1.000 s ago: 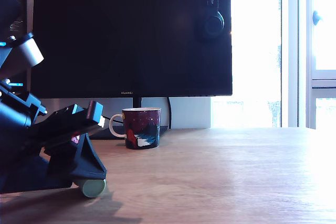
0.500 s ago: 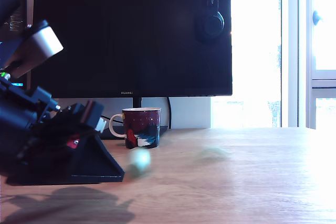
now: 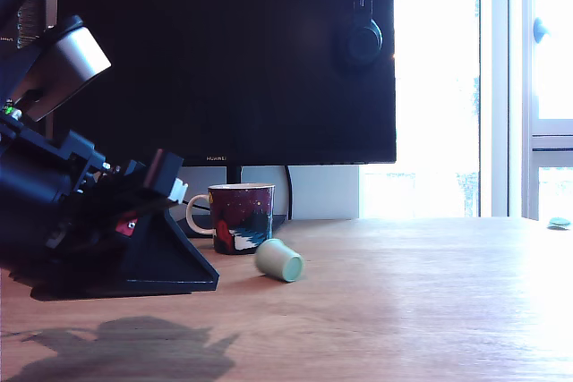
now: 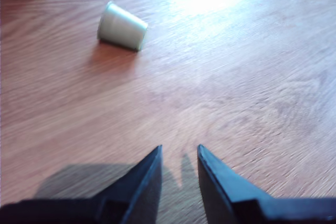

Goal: Pick up the coffee capsules from the table one by one and drop them inside the nearest coffee cup

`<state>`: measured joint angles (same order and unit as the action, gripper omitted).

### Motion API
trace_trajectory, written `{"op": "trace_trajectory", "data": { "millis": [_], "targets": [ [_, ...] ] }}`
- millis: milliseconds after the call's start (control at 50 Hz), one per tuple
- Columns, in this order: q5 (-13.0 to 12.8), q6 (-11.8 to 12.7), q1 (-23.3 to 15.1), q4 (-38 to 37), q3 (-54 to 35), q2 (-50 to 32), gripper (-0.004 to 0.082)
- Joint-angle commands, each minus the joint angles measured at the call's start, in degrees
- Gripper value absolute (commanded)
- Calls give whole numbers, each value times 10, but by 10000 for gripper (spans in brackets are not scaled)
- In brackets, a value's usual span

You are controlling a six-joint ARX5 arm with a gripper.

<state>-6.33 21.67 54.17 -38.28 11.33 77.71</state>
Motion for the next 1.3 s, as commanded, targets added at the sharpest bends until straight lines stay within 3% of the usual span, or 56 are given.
{"op": "trace_trajectory", "data": {
  "millis": [0, 720, 780, 860, 920, 1040, 1140, 1280],
  "targets": [
    [-2, -7, -2, -8, -4, -2, 177],
    [-2, -3, -2, -51, 21, -1, 191],
    [-2, 9, -2, -51, 28, -1, 268],
    [-2, 20, -2, -57, 35, -1, 512],
    [0, 39, -2, -60, 41, -1, 620],
    [15, 45, -2, -68, 52, -1, 632],
    [13, 58, -2, -62, 63, -1, 632],
    [-25, 75, 5, -44, 83, 0, 632]
  ]
}}
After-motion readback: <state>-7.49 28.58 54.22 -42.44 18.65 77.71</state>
